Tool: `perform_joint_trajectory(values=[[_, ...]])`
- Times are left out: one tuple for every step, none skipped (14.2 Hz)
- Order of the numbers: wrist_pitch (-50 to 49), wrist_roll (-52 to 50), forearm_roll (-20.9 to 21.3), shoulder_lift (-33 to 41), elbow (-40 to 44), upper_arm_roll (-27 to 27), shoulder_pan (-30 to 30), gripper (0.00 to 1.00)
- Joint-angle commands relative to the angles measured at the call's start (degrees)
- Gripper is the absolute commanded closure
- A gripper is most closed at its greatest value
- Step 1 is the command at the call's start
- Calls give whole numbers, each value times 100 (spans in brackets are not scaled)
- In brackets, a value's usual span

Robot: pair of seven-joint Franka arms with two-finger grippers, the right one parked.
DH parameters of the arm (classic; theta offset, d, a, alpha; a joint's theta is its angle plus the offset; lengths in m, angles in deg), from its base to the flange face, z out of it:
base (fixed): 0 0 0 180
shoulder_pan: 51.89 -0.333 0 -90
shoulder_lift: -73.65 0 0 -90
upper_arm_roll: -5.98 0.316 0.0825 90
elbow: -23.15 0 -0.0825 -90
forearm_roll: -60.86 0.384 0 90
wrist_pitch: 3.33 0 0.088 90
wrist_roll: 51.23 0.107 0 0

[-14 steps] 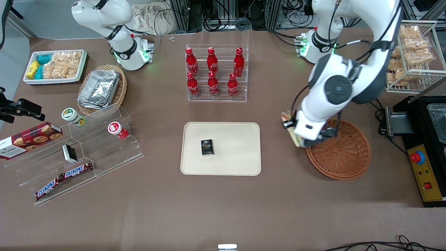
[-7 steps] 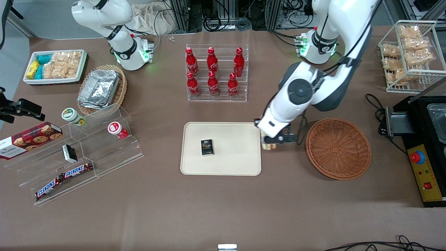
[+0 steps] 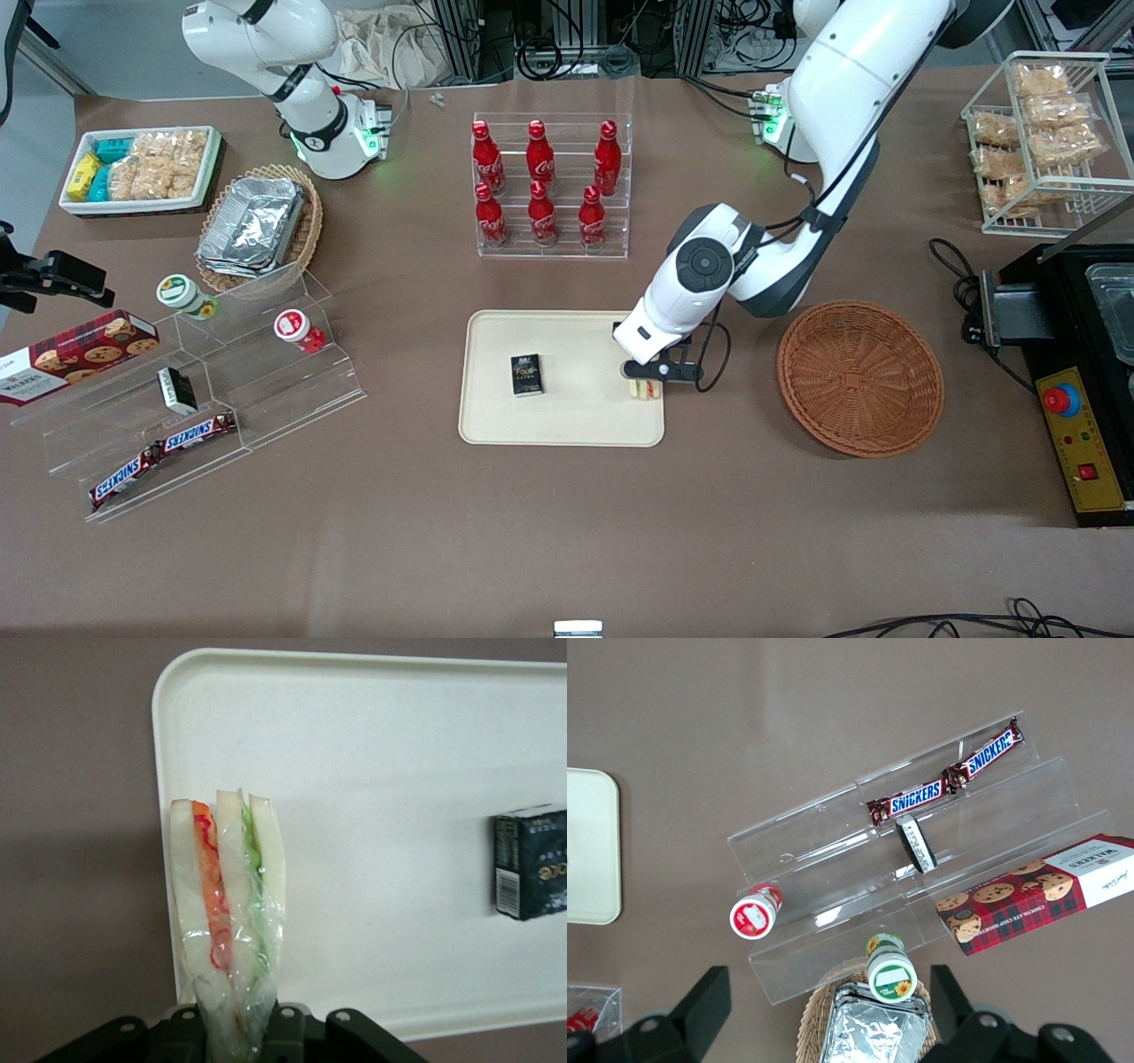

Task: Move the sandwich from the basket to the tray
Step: 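Lower the sandwich onto the tray and open the left gripper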

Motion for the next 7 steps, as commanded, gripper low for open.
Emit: perform_joint_trajectory(values=[[182,6,122,-119,85,35,52,83],[191,-2,122,-119,85,35,61,39],[191,-11,122,-119,85,35,61,11],[183,-11,122,-102,76,35,61,0],[165,-63,122,-41,59,35,52,0],[113,-151,113,116,59,35,17,0],[8,-195,113,318,68,35,17,0]])
